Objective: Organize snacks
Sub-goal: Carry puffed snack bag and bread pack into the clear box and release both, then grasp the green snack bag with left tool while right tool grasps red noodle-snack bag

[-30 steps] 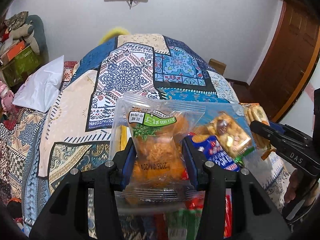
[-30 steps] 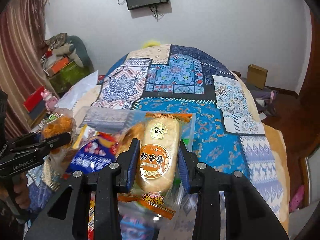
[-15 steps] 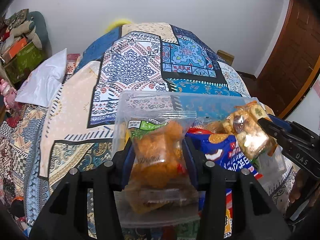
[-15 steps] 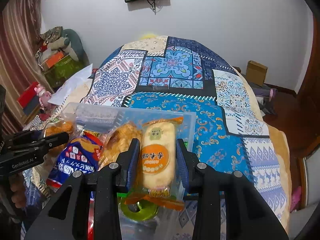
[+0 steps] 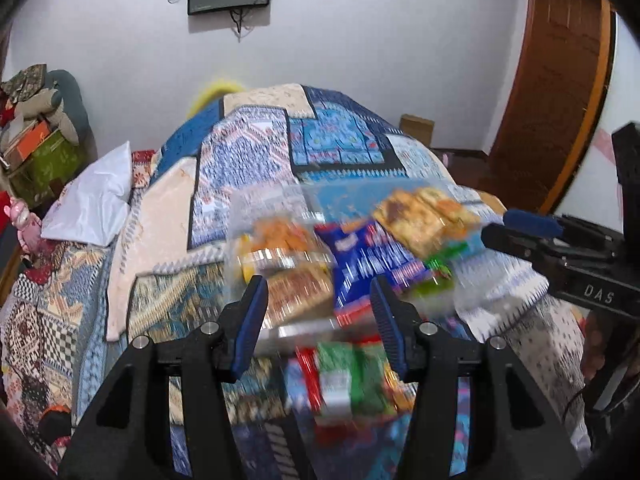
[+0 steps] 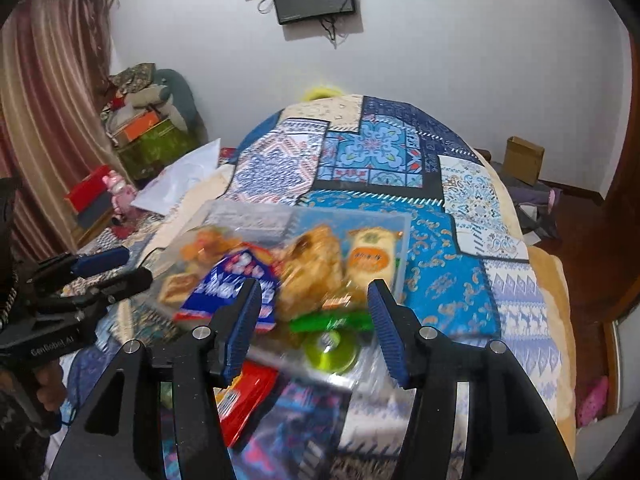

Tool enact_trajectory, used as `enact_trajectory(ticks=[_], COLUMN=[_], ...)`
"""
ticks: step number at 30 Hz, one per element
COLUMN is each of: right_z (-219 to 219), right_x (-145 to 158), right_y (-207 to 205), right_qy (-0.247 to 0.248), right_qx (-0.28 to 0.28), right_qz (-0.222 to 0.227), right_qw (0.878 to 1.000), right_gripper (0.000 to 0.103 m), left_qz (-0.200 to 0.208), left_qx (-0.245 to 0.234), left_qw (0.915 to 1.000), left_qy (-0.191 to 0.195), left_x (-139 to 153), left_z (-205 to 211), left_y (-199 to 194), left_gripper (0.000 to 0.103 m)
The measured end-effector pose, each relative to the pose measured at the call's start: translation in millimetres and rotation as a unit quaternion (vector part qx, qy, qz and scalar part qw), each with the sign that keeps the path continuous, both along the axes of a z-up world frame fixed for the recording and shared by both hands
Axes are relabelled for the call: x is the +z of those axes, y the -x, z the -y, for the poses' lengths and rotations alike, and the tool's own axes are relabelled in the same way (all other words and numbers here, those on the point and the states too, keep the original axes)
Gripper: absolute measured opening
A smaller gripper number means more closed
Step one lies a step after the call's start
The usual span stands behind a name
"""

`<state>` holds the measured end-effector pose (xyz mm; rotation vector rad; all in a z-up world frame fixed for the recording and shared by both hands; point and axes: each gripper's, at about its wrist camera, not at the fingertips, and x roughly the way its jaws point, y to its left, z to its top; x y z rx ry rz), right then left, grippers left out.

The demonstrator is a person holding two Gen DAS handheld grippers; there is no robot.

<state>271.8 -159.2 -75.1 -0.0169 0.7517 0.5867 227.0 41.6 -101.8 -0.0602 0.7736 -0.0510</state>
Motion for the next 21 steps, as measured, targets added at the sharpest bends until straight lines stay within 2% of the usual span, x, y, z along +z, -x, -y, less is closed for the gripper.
enact_trajectory(ticks=[8, 18, 21], right_z=[3.5, 7.1, 3.2], right_x=[-10.4, -36.8, -43.6], right_y=[36.3, 53.2, 54.6], right_qy=[0.006, 0.011, 0.015], right_qx=[0.015, 0.023, 0.027], right_qz=[-0.007, -0.044, -0.054], right_qw=[1.0, 0.999, 0.998], right_gripper=[0.052, 0.052, 0.052], left_qz=[-0.045, -0.105, -0.103], left_qx=[-0.002, -0.005, -0.002], left_qw=[0.9987, 0.9922, 0.9919], left_qy=[0.026, 0.067, 0.073], left_x=[-33.3, -75.7, -79.9], left_z=[13.0, 18.3, 17.5], left_y=[22.8, 4.1, 0.5], left_gripper=[0.053, 0.053, 0.053])
